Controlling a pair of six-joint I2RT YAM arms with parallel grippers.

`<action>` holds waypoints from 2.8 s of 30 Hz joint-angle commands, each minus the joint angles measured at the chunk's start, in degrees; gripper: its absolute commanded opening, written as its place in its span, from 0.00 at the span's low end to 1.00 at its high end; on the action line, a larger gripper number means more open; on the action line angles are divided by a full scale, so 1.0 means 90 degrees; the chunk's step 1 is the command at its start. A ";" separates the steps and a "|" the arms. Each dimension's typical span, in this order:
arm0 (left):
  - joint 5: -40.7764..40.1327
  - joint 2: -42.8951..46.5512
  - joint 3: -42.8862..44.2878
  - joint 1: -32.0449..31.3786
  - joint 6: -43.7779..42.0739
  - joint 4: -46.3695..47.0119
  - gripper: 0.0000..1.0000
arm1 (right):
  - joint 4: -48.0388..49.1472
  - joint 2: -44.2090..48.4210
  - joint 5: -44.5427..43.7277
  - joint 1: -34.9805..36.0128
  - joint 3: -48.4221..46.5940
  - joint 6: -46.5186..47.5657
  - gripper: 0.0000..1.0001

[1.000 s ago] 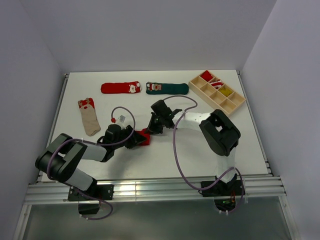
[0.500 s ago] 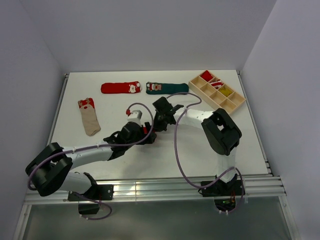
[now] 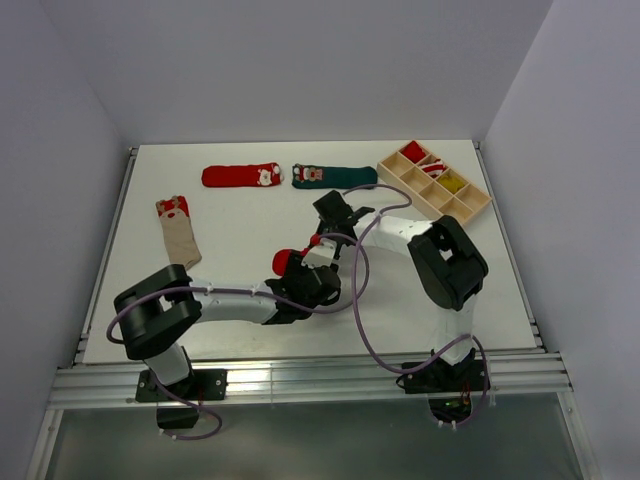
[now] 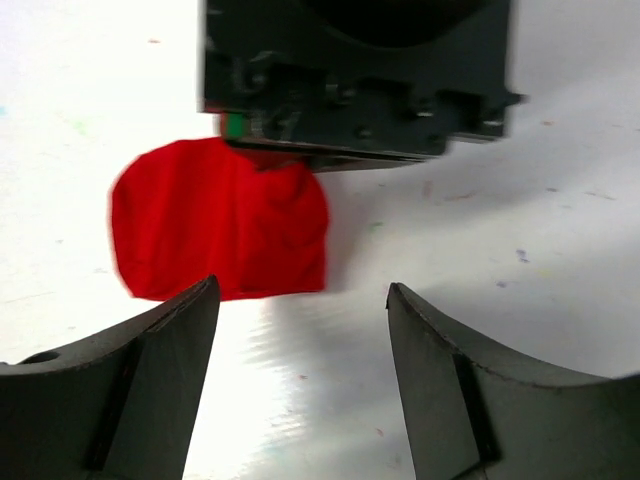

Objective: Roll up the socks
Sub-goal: Roll the sock at the center of the board.

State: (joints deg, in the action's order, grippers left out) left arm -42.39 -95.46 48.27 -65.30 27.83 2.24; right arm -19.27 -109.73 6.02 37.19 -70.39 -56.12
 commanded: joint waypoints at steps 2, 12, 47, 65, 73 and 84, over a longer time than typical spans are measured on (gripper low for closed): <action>-0.0778 -0.0194 0.0359 -0.0010 -0.0309 -0.0113 0.71 | -0.0262 0.0181 -0.0279 -0.0099 0.0253 -0.0015 0.00; -0.0778 -0.0536 0.0486 -0.0049 -0.0427 0.0131 0.64 | -0.0115 0.0132 -0.0122 -0.0119 0.0360 -0.0073 0.00; 0.0665 0.0380 -0.0791 0.0740 0.0891 0.0922 0.01 | 0.0900 0.0493 0.0796 -0.0324 0.1044 -0.0200 0.00; 0.3800 0.1281 -0.2238 0.2390 0.2326 0.2094 0.01 | 0.2472 0.1304 0.0571 -0.0324 0.1795 -0.0219 0.65; 0.4856 0.1163 -0.2657 0.2997 0.2873 0.2797 0.01 | 0.3429 0.1324 0.0727 -0.0246 0.2206 -0.0483 0.67; 0.5920 0.0851 -0.3146 0.3632 0.3635 0.3822 0.01 | 0.3694 0.0885 0.0952 0.0028 0.1875 -0.0444 0.66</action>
State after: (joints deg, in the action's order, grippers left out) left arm 6.74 -85.91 21.45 -33.43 58.28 34.52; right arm 11.92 -100.40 13.82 36.51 -50.92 -60.23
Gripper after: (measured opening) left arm 0.174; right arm 0.667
